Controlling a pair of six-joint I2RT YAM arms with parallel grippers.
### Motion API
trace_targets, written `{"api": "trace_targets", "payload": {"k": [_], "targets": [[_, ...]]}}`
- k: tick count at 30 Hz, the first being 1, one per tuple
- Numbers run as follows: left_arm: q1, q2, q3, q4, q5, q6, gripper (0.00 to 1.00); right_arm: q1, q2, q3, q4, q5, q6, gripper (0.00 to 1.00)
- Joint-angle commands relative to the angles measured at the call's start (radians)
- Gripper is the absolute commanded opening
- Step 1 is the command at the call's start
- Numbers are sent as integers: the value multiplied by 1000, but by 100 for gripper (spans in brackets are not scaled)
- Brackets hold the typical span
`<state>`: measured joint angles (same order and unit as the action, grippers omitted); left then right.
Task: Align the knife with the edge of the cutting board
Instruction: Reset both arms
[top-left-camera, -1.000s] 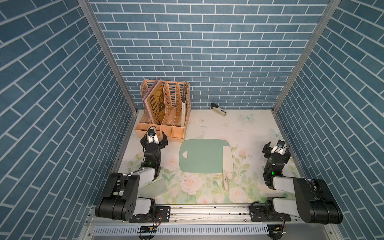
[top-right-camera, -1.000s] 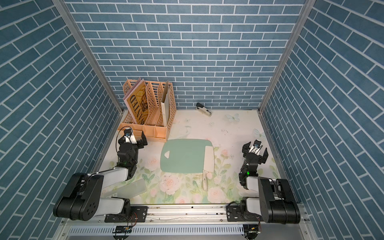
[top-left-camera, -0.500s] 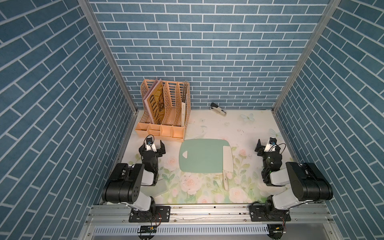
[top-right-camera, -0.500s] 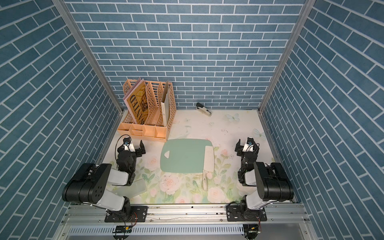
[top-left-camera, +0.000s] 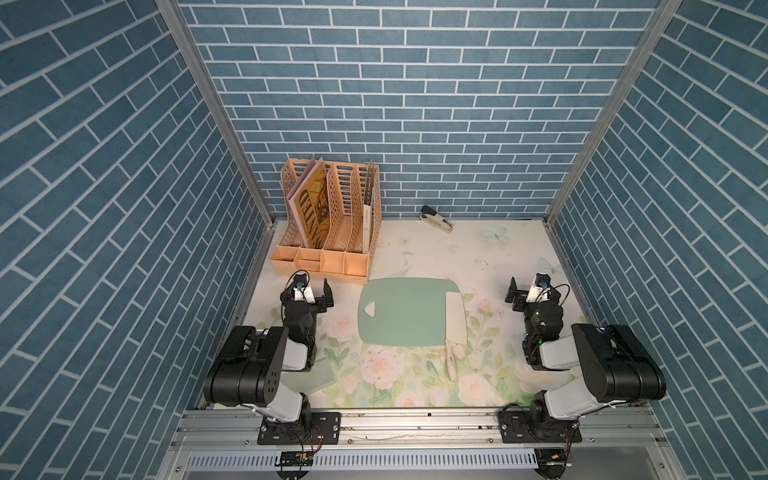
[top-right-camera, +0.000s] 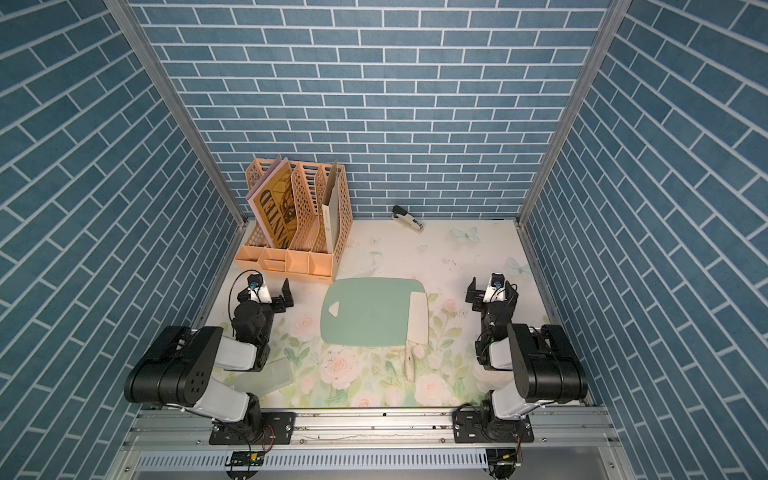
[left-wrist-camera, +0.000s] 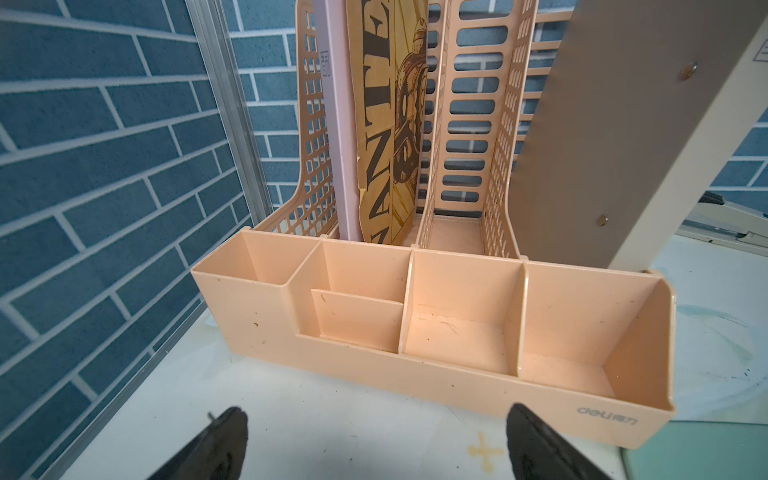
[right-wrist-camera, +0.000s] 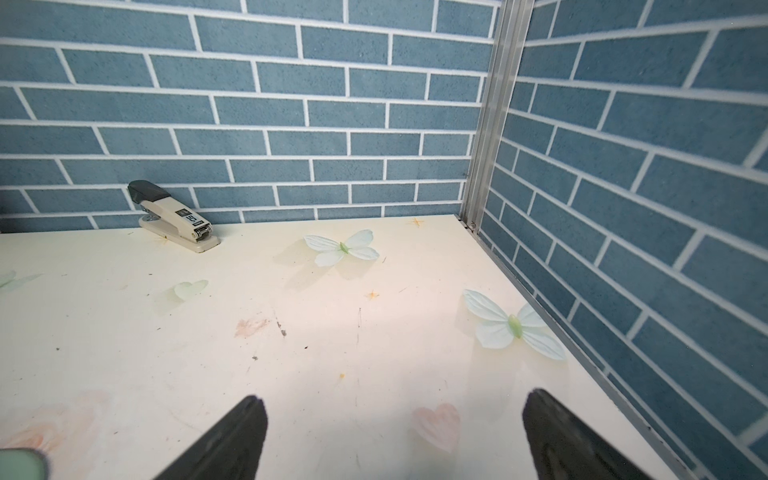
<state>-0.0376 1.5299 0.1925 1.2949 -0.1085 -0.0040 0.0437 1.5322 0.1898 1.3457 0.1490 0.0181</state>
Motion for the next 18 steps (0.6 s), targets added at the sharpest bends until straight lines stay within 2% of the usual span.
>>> {"api": "trace_targets", "payload": {"k": [1,18], "targets": [[5,-2,9,28,11,-4,100,4,-2,-3,-2,-5,-15,100],[5,-4,10,25,11,-4,100,12,-3,2,-12,-1,-24,100]]}}
